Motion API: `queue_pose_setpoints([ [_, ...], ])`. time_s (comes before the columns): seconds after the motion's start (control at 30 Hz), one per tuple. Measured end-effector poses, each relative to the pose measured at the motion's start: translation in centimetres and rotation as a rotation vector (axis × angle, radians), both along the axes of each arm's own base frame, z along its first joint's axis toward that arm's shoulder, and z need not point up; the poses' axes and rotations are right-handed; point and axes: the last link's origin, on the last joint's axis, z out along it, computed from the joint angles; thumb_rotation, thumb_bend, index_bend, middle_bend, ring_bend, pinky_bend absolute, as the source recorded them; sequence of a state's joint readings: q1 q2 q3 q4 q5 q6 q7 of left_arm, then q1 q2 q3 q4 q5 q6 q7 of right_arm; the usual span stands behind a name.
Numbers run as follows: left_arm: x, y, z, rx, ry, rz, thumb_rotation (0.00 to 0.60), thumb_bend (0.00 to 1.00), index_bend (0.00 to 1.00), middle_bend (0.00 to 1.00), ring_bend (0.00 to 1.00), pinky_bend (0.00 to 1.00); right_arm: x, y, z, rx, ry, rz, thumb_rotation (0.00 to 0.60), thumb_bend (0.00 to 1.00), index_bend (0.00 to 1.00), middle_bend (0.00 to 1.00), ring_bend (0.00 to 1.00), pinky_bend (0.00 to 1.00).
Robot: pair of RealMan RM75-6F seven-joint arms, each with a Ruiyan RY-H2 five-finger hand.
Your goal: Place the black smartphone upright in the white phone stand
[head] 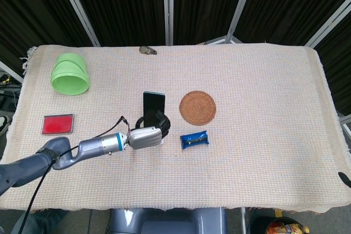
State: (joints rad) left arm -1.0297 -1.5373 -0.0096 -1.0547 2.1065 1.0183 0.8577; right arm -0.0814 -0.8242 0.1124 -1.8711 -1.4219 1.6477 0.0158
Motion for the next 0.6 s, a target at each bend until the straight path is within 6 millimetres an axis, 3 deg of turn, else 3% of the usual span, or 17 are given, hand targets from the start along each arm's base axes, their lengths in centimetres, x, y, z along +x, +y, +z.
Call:
queue_pose_setpoints([
  [0.6,-0.6,-1.2,-2.5,-0.006,0.014,0.028,0.6,0.0,0.52,0.41,0.45,0.41,-0.1,0.2,0.4,-0.005,-0.016,0.005,0.6,0.0,0.0,0.0,0.0,0.0],
])
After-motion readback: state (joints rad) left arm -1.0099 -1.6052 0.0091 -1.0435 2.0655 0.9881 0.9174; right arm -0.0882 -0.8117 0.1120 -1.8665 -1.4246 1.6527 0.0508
